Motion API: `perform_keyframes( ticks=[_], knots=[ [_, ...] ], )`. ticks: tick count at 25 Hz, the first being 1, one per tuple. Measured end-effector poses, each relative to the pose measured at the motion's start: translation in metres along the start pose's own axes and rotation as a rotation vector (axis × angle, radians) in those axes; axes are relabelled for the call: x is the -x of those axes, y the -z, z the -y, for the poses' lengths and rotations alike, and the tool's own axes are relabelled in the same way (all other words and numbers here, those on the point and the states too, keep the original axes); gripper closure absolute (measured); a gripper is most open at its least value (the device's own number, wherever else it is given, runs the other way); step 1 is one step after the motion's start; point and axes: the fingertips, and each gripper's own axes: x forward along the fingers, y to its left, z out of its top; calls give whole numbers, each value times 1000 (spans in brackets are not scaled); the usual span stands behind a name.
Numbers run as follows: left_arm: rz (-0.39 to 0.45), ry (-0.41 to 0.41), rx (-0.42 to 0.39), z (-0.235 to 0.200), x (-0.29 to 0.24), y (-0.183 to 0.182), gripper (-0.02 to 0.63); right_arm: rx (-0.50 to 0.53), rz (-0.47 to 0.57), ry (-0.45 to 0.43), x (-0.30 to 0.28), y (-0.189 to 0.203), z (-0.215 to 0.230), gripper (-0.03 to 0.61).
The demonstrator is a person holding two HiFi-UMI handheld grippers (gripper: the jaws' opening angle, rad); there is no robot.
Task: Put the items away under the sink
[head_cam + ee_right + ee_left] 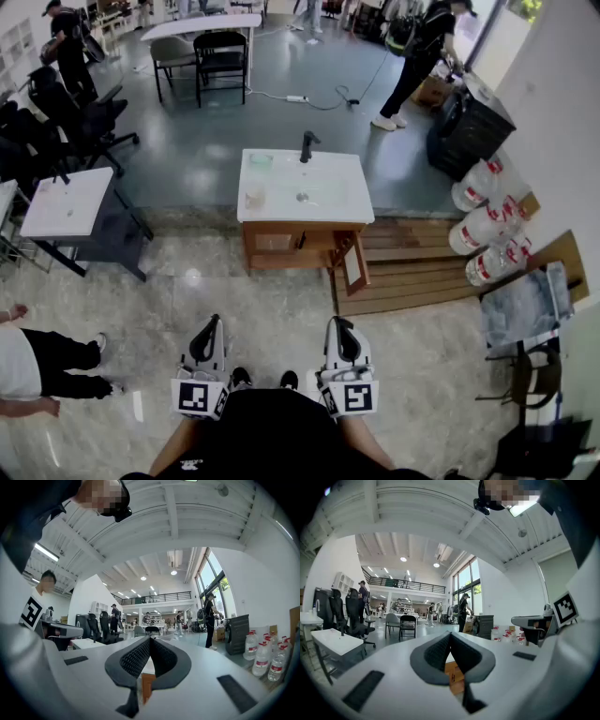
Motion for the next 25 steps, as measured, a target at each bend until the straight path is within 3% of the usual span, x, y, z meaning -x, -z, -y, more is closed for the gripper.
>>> perform_keyframes(
  ticks=[22,25],
  knots=[
    [-24,-10,-11,-16,11,4,607,-33,-10,-10,0,5,-17,565],
    [-38,-8,-12,-28,14,8,607,-70,-3,-3,-6,5,-25,532]
  ],
)
